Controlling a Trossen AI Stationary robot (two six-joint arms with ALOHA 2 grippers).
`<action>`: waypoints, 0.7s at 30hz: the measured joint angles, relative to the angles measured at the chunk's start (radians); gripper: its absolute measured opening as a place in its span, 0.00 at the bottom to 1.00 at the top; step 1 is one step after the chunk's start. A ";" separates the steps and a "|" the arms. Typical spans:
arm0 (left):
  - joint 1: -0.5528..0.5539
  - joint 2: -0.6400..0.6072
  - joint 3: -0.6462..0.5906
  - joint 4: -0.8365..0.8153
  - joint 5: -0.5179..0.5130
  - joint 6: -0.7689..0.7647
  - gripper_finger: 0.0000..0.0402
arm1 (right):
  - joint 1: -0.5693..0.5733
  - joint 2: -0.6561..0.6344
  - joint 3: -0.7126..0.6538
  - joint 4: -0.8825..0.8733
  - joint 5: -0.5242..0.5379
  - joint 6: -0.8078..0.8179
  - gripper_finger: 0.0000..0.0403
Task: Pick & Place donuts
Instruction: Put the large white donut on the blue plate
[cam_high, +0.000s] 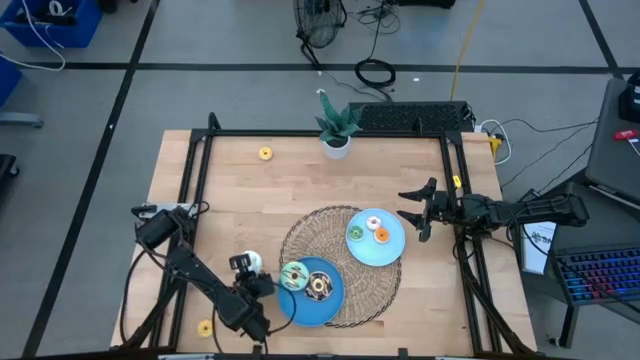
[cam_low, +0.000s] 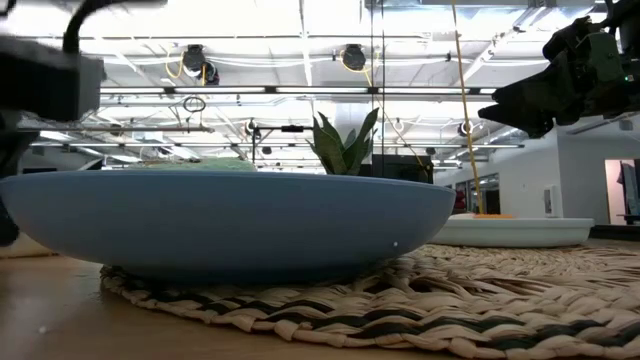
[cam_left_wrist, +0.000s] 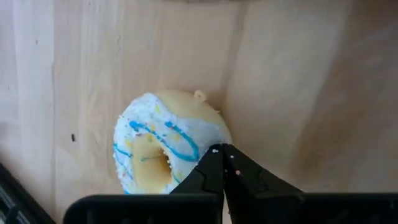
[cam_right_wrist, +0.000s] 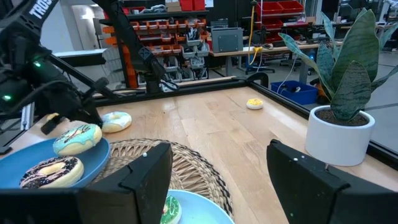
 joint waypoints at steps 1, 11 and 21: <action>0.003 -0.002 -0.015 0.006 0.000 0.000 0.01 | 0.000 0.000 0.000 0.000 0.000 0.000 0.60; 0.034 -0.079 -0.097 0.088 -0.041 0.033 0.01 | 0.000 0.000 0.000 0.000 0.000 0.000 0.60; 0.066 -0.158 -0.099 0.019 -0.125 0.020 0.03 | 0.000 0.000 0.000 0.000 0.000 0.000 0.60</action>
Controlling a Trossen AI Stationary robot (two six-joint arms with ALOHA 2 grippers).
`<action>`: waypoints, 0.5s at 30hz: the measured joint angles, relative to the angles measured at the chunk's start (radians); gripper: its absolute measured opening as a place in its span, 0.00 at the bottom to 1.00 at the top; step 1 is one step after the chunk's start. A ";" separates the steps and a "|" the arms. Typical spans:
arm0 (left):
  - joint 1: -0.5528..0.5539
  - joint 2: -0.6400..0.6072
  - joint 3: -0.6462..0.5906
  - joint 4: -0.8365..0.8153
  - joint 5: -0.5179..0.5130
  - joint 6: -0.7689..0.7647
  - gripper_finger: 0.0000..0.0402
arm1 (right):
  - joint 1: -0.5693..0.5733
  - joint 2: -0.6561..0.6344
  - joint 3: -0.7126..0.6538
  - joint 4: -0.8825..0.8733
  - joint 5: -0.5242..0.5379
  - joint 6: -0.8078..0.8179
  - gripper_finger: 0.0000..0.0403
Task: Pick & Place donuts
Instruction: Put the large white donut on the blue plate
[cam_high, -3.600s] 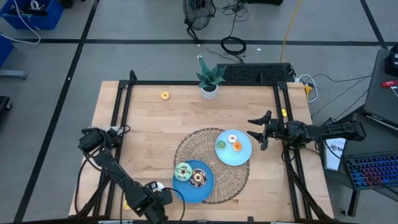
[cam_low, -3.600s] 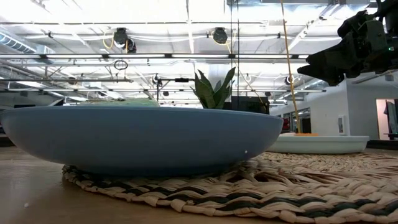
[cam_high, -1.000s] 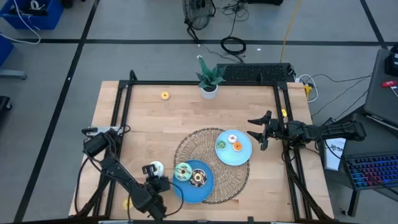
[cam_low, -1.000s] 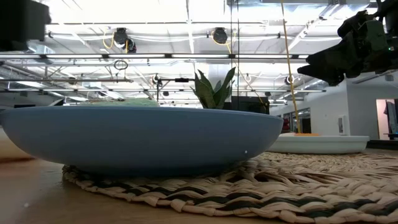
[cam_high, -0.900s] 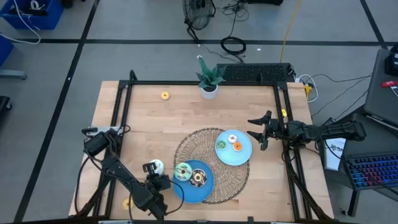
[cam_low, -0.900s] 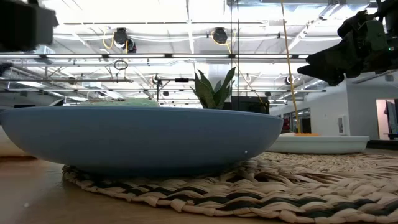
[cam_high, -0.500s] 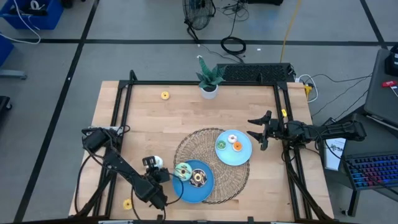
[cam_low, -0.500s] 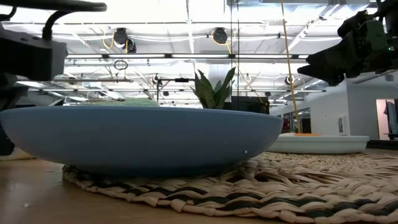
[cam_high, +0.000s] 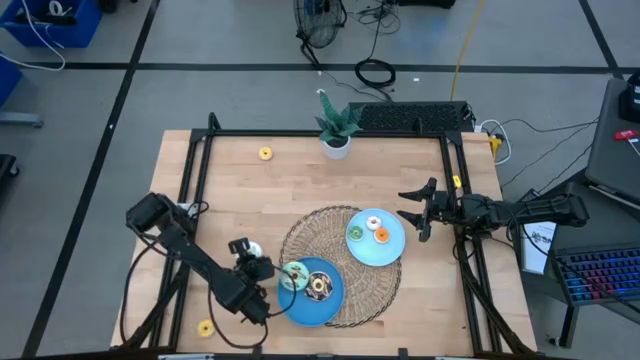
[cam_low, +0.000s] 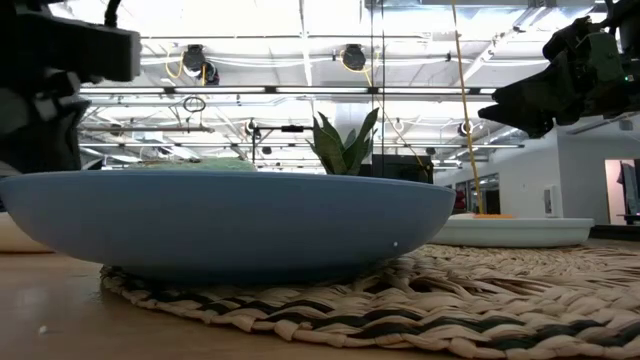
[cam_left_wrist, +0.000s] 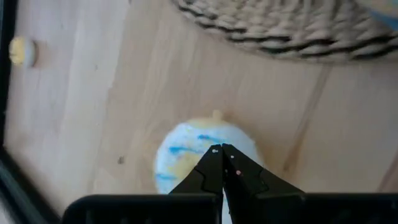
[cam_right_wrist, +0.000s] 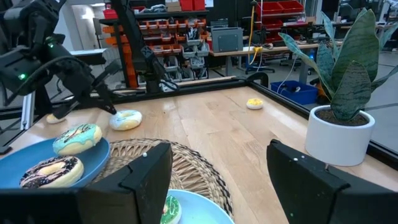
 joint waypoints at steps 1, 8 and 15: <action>0.004 -0.008 0.000 -0.018 0.014 0.009 0.03 | 0.000 0.000 0.000 0.000 0.000 0.000 0.60; -0.010 -0.180 0.000 -0.223 0.047 -0.045 0.01 | 0.000 0.000 0.000 0.000 0.000 0.000 0.60; -0.079 -0.520 -0.042 -0.225 -0.341 -0.089 0.01 | 0.000 0.000 0.000 0.000 0.000 0.000 0.60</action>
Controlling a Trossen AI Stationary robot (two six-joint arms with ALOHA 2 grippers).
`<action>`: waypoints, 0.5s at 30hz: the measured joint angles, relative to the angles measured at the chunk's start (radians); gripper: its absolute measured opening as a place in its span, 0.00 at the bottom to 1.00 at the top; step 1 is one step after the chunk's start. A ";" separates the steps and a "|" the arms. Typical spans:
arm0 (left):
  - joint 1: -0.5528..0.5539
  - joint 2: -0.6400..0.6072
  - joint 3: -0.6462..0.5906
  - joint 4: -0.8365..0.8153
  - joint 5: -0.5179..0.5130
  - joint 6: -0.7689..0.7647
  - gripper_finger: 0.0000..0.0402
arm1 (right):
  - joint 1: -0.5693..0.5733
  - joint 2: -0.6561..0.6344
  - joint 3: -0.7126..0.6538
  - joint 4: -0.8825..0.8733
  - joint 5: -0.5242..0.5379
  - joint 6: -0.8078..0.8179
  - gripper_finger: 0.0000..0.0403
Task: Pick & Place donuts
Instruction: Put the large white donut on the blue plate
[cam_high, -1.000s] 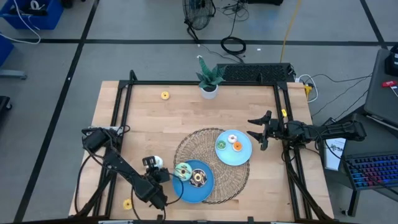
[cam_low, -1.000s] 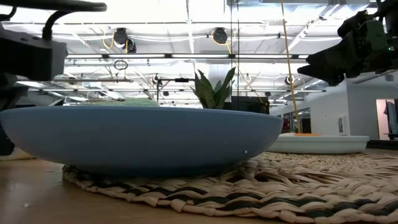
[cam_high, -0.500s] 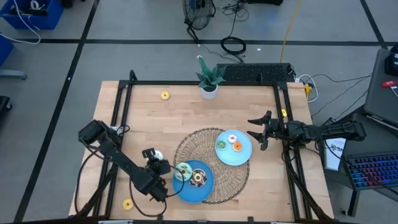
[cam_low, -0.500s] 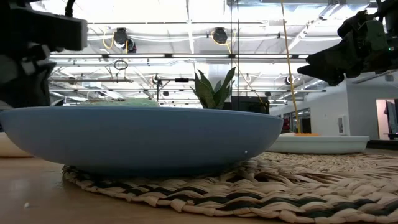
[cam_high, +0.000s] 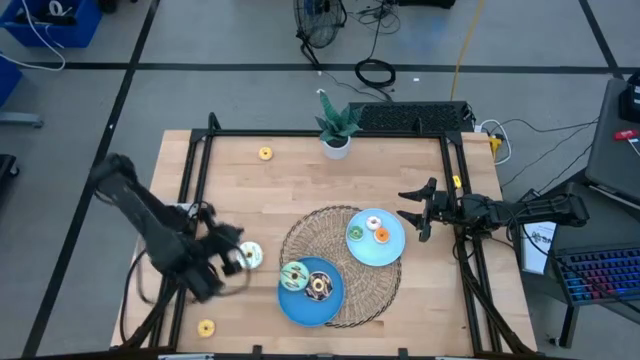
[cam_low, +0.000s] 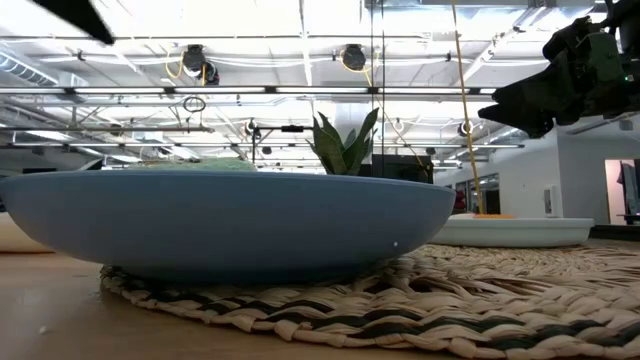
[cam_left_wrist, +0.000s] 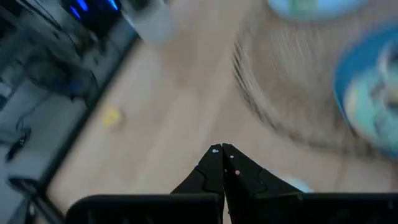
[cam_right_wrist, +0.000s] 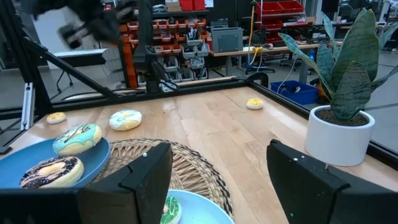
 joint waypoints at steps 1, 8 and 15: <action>-0.001 -0.050 -0.019 0.007 -0.055 0.000 0.01 | 0.000 0.000 0.000 0.000 0.000 0.000 0.60; 0.089 -0.377 -0.232 0.058 -0.221 -0.007 0.01 | 0.000 0.000 0.000 0.000 0.000 0.000 0.60; 0.213 -0.619 -0.461 0.283 -0.210 0.127 0.01 | 0.000 0.000 0.000 0.000 0.000 0.000 0.60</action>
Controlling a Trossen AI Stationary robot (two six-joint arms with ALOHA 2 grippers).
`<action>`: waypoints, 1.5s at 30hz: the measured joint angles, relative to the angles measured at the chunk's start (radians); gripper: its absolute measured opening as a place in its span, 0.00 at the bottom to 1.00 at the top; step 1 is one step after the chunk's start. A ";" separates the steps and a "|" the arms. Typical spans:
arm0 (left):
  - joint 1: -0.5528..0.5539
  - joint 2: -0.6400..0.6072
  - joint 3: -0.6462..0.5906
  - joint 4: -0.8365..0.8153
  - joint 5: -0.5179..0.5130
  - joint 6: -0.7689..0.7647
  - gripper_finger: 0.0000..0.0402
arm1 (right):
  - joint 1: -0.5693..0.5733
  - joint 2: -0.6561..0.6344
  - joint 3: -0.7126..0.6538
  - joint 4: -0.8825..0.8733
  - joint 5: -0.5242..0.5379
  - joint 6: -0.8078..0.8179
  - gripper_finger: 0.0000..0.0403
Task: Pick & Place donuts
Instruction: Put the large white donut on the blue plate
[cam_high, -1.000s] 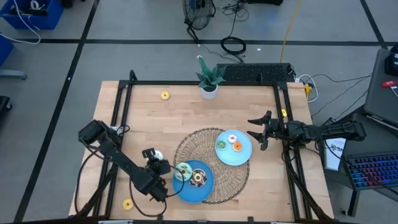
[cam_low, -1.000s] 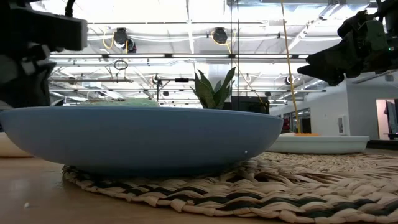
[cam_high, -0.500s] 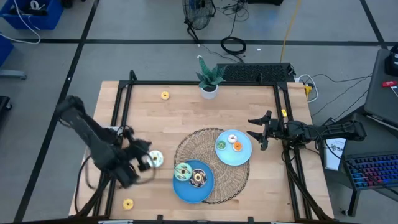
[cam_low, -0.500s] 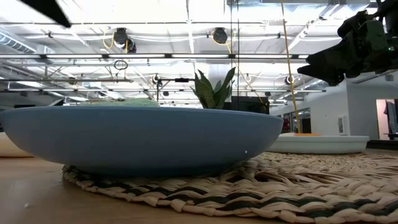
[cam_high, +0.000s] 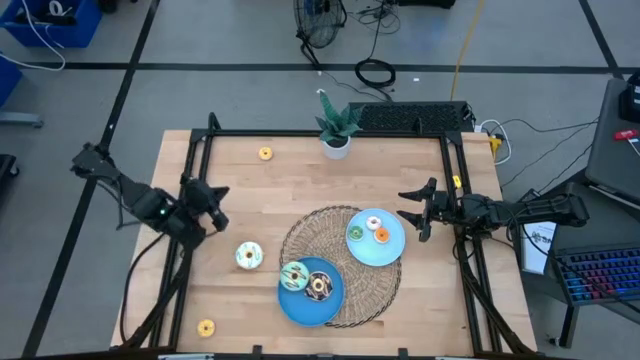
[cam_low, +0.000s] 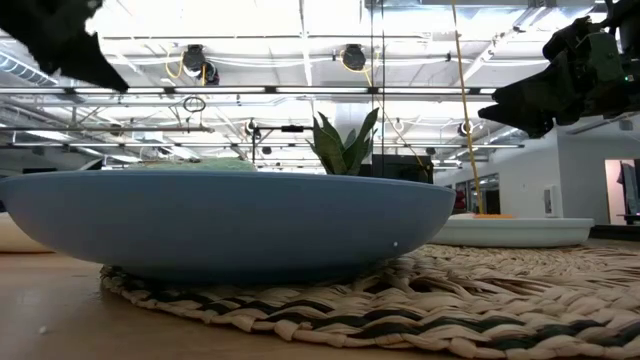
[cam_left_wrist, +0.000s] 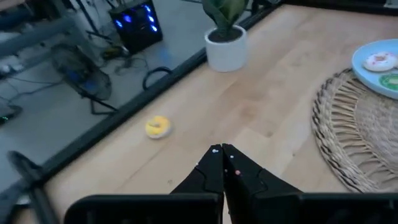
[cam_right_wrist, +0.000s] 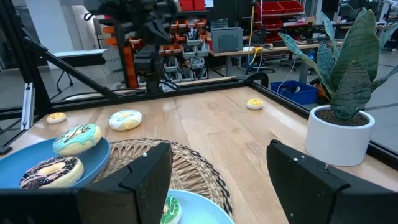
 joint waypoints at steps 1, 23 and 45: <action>0.016 -0.026 -0.032 0.057 0.018 0.048 0.01 | 0.000 0.000 0.000 0.000 0.000 0.000 0.60; 0.584 -0.184 -0.338 1.007 0.768 0.838 0.02 | 0.000 0.000 0.000 0.000 0.000 0.000 0.60; 0.591 -0.683 -0.338 0.704 0.810 0.708 0.03 | 0.000 0.000 0.000 0.000 0.000 0.000 0.60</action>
